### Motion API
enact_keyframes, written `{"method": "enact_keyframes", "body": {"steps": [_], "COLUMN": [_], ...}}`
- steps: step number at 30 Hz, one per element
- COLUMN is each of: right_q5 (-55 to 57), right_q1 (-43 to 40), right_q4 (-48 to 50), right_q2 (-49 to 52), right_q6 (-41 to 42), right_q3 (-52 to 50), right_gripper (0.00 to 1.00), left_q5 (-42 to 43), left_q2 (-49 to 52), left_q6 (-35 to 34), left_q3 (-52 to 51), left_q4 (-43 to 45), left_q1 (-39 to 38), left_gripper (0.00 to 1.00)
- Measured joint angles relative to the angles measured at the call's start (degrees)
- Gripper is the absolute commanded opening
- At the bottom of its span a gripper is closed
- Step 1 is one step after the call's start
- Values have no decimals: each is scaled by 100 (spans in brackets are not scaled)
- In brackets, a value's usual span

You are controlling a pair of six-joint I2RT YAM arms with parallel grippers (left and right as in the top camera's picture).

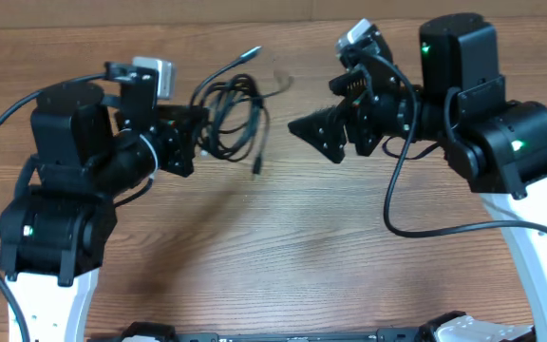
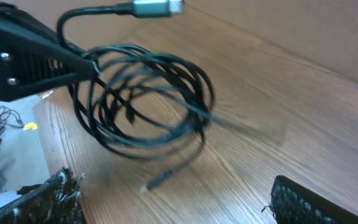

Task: Untangle cables

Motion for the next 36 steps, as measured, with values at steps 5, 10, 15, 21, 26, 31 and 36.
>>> {"method": "enact_keyframes", "body": {"steps": [5, 10, 15, 21, 26, 31, 36], "right_q5": [-4, -4, -2, -120, -146, -308, -114], "right_q1": [109, 111, 111, 155, 168, -111, -1069], "right_q4": [157, 313, 417, 540, 660, 614, 782], "right_q2": [79, 435, 929, 1145, 1130, 951, 494], "right_q6": [7, 17, 26, 42, 37, 11, 17], "right_q3": [0, -96, -208, -219, -219, -195, -149], "right_gripper": [91, 86, 81, 4, 4, 4, 4], "left_q5": [538, 868, 1058, 1097, 1088, 708, 157], "left_q2": [35, 35, 35, 44, 48, 48, -72], "left_q6": [-221, -437, -586, -605, -614, -527, -332], "left_q3": [-2, -4, -4, -11, -15, -13, 234], "left_q4": [109, 407, 466, 345, 278, -450, -1451], "left_q1": [0, 0, 0, 0, 0, 208, 754], "left_gripper": [4, 4, 4, 4, 4, 4, 4]}}
